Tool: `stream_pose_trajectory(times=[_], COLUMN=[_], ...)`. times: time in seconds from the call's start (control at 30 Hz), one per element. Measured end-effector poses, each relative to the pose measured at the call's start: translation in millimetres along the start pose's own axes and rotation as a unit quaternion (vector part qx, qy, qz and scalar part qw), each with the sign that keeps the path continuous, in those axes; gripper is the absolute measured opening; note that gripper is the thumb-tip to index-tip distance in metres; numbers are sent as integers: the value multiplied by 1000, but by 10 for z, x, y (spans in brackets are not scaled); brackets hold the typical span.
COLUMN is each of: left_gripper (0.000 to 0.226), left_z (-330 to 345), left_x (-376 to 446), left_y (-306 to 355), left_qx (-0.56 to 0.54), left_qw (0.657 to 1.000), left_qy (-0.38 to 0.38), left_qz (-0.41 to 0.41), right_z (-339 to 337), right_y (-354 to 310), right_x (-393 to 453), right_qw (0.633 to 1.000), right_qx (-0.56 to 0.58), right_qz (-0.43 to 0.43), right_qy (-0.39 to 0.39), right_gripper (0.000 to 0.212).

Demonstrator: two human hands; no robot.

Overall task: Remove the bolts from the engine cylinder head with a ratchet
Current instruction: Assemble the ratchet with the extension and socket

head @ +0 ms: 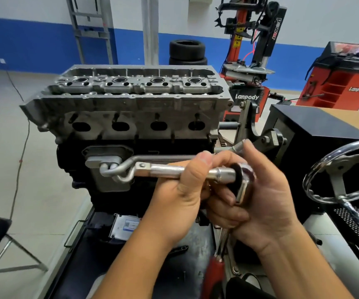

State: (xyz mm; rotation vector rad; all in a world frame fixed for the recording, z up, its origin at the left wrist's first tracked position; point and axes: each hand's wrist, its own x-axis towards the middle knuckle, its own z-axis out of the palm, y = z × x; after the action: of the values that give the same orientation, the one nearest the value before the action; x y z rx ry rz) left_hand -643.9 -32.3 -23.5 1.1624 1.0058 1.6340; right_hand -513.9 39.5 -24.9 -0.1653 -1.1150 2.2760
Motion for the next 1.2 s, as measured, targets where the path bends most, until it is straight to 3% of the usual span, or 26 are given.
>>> stream_pose_trajectory(times=[0.1,0.17,0.27,0.37,0.53,0.7,1.0,1.2], left_gripper=[52,56,52,47,45,44,45,49], left_z=[-74,-260,-590,-782,-888,-708,-665,-709], left_x=[-1,-5,-2,-20,-65,-51,-24,-5], left_y=[2,61,178,258,334,266,238,188], left_qx=[7,-80,-228,-285,-269,-252,-317,-366], left_qw=[994,976,943,928,940,944,925,896], left_qy=[113,198,241,238,204,213,207,237], left_qz=[-14,-38,-5,24,47,14,-37,-89], right_z=[12,-17,-85,-133,-159,-102,-98,-88], right_y=[25,-35,-153,-181,-218,-130,-112,-63], right_x=[20,-7,-81,-142,-214,-180,-158,-123], right_qw=[993,986,976,972,974,976,975,952], right_qx=[-52,-78,-107,-115,-111,-112,-123,-189], right_qz=[-53,-82,-105,-105,-105,-84,-101,-165], right_qy=[90,125,160,174,169,167,153,177], right_gripper=[48,53,52,54,51,55,49,7])
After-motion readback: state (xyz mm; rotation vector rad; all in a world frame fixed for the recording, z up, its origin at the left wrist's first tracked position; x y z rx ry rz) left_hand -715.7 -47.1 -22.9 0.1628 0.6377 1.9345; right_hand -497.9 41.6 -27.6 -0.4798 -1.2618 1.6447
